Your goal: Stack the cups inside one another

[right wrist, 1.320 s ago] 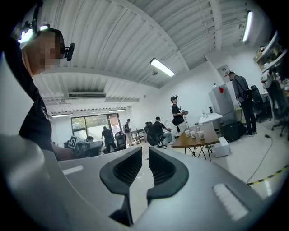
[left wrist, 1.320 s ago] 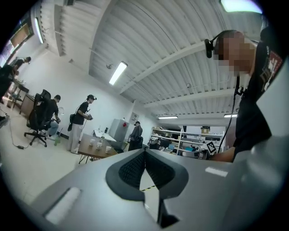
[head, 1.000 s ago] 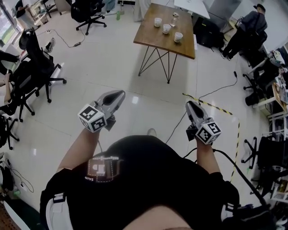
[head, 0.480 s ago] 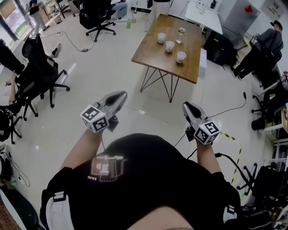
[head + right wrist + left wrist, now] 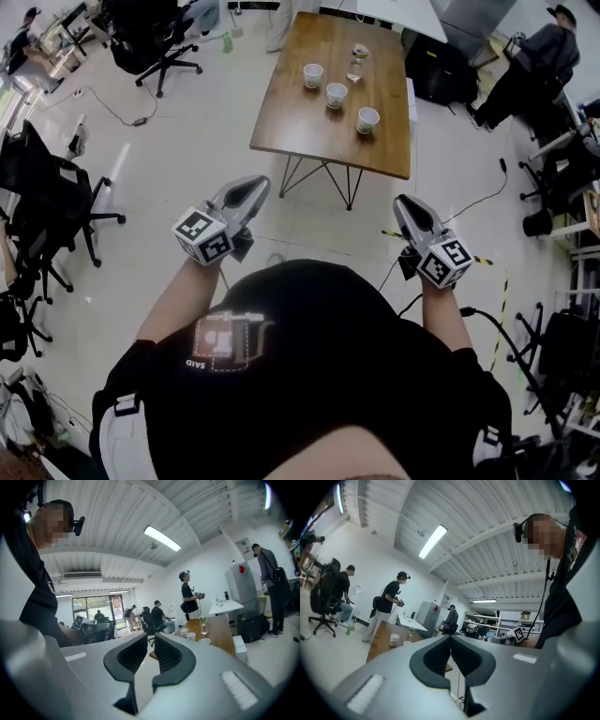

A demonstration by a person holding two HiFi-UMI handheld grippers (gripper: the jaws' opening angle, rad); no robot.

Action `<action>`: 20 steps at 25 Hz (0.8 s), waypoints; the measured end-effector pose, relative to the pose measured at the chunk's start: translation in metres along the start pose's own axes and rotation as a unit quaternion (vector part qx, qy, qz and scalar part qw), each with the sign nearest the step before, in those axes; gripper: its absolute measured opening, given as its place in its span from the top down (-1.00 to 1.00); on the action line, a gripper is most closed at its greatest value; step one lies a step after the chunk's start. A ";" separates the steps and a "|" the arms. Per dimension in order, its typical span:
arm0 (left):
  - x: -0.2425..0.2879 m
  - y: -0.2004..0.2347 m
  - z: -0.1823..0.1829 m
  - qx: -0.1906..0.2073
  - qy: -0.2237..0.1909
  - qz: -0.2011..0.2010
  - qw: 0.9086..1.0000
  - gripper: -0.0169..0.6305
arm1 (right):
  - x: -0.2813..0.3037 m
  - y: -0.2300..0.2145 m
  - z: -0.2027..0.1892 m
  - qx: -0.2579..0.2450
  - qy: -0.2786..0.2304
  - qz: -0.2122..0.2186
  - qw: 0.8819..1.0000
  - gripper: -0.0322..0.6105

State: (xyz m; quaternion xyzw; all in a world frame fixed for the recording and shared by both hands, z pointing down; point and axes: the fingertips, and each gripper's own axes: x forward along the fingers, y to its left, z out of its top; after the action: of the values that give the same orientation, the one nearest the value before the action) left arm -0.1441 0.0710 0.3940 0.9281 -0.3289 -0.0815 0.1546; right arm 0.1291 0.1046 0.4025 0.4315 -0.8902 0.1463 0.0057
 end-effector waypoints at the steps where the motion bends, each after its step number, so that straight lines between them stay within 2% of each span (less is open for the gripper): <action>1: 0.013 0.015 0.003 -0.003 0.006 -0.010 1.000 0.94 | 0.009 -0.008 0.006 0.005 -0.004 -0.012 1.000 0.71; 6: 0.082 0.071 0.020 0.012 0.040 -0.066 0.997 0.94 | 0.049 -0.050 0.027 0.012 -0.017 -0.060 0.998 0.68; 11: 0.145 0.101 0.020 0.008 0.058 -0.076 0.995 0.94 | 0.076 -0.096 0.024 0.024 -0.003 -0.068 0.997 0.65; 14: 0.183 0.108 0.011 0.015 0.068 -0.065 0.995 0.94 | 0.084 -0.139 0.024 0.030 -0.002 -0.057 0.998 0.64; 20: 0.239 0.118 0.005 0.031 0.073 -0.002 0.997 0.91 | 0.114 -0.216 0.035 0.027 0.005 0.006 1.000 0.62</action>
State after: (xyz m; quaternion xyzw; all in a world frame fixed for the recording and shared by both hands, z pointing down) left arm -0.0305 -0.1689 0.4181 0.9366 -0.3171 -0.0042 0.1494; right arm 0.2275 -0.1184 0.4393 0.4257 -0.8882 0.1730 -0.0023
